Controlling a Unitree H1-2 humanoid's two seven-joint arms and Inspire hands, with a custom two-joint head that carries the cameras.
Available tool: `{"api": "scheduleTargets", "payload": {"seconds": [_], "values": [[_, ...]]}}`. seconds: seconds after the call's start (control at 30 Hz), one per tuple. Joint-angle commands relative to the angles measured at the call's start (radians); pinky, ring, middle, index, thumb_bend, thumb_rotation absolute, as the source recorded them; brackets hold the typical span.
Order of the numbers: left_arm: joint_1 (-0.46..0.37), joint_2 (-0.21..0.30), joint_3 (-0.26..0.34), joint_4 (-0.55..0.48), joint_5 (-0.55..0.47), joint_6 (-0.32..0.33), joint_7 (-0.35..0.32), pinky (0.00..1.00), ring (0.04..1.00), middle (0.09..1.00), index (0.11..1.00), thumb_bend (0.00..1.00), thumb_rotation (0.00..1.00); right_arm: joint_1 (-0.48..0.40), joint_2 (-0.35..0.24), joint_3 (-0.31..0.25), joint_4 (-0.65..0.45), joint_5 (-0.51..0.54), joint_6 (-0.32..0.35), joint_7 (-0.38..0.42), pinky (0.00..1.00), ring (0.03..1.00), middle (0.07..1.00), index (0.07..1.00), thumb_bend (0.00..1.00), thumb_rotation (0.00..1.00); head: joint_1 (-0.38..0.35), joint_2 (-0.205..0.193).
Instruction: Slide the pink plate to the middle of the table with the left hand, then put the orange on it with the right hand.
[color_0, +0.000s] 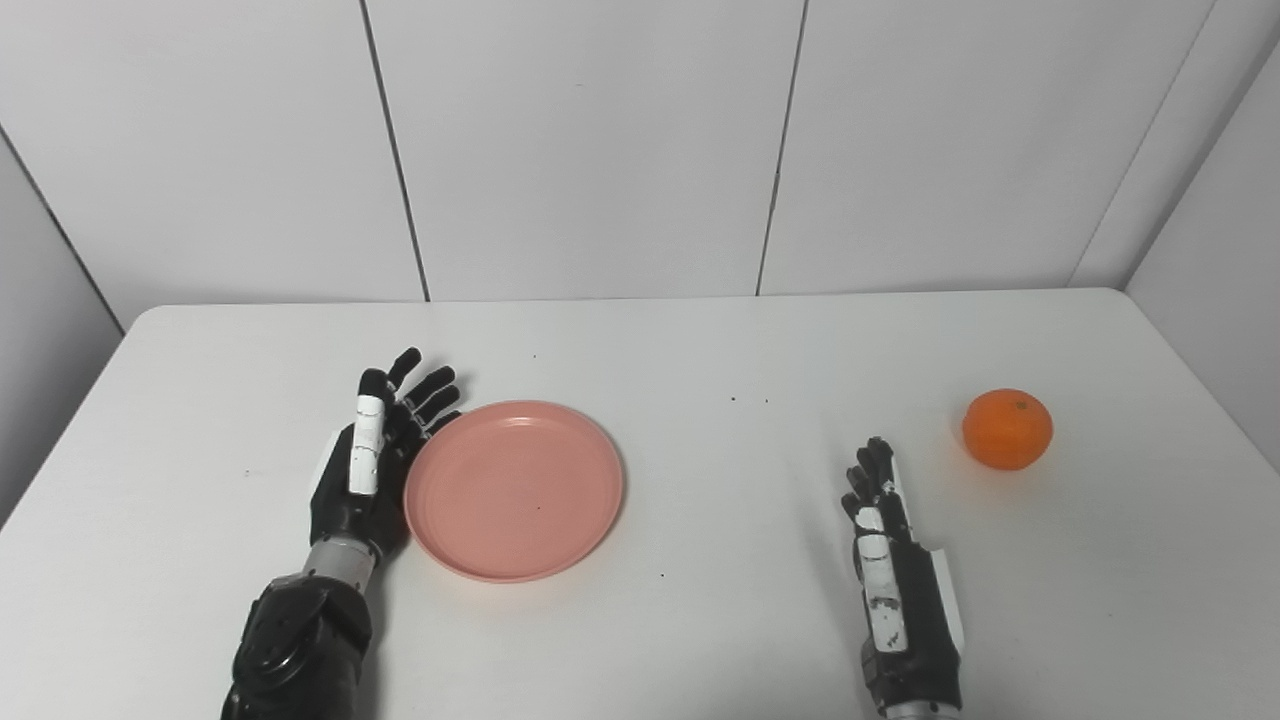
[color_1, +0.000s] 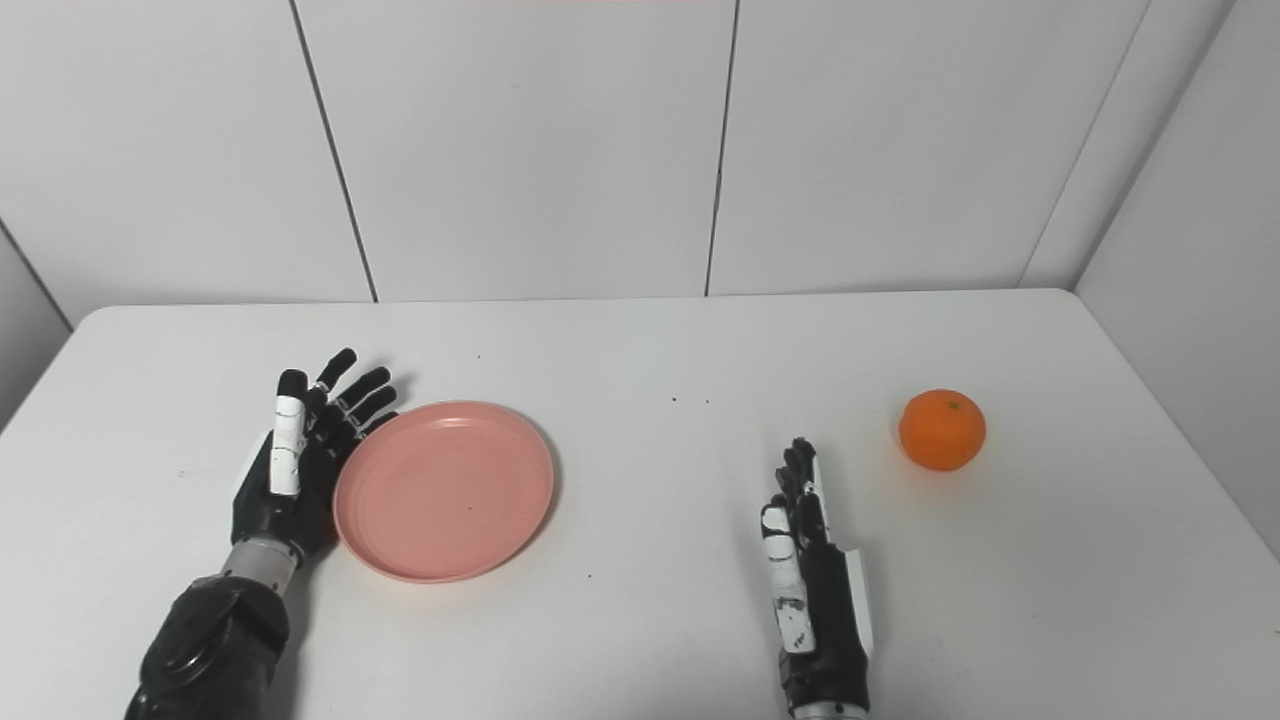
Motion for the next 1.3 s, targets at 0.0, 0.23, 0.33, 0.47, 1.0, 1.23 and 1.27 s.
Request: {"api": "scheduleTargets", "payload": {"seconds": [0.0,0.23,0.33,0.47,1.0,1.23,1.27], "values": [[0.014,-0.013,-0.016,-0.001,0.001,0.055,0.003,0.83,0.858,0.821,0.899,0.91,0.85,0.012,0.025,0.003,0.045,-0.02,-0.07,-0.015,1.0,1.0,1.0,1.0,0.78,0.97,0.0,0.001],[0.031,-0.036,-0.027,-0.012,0.002,0.06,0.007,0.85,0.862,0.823,0.898,0.92,0.83,0.007,0.035,0.01,0.049,-0.03,-0.073,-0.024,1.0,1.0,1.0,1.0,0.76,0.94,-0.027,0.0],[0.039,-0.046,-0.033,-0.02,0.01,0.061,0.011,0.83,0.859,0.825,0.902,0.92,0.84,0.002,0.035,0.012,0.055,-0.036,-0.076,-0.025,1.0,1.0,1.0,1.0,0.75,0.94,-0.032,0.001],[0.051,-0.072,-0.035,-0.033,0.011,0.063,0.027,0.81,0.852,0.824,0.899,0.91,0.83,0.002,0.033,0.017,0.051,-0.035,-0.063,-0.02,1.0,1.0,1.0,1.0,0.75,0.93,-0.039,0.002],[0.061,-0.129,-0.055,-0.062,0.021,0.064,0.055,0.86,0.865,0.854,0.921,0.88,0.85,-0.004,0.036,0.026,0.05,-0.023,-0.051,-0.014,1.0,1.0,1.0,1.0,0.76,0.91,-0.071,0.009],[0.058,-0.151,-0.065,-0.07,0.028,0.065,0.063,0.83,0.849,0.849,0.901,0.88,0.82,-0.01,0.044,0.026,0.054,-0.028,-0.059,-0.016,1.0,1.0,1.0,1.0,0.76,0.88,-0.082,0.01],[0.059,-0.154,-0.067,-0.072,0.03,0.066,0.064,0.82,0.847,0.849,0.901,0.88,0.82,-0.01,0.045,0.025,0.056,-0.026,-0.062,-0.015,1.0,1.0,1.0,1.0,0.76,0.88,-0.083,0.008]]}}
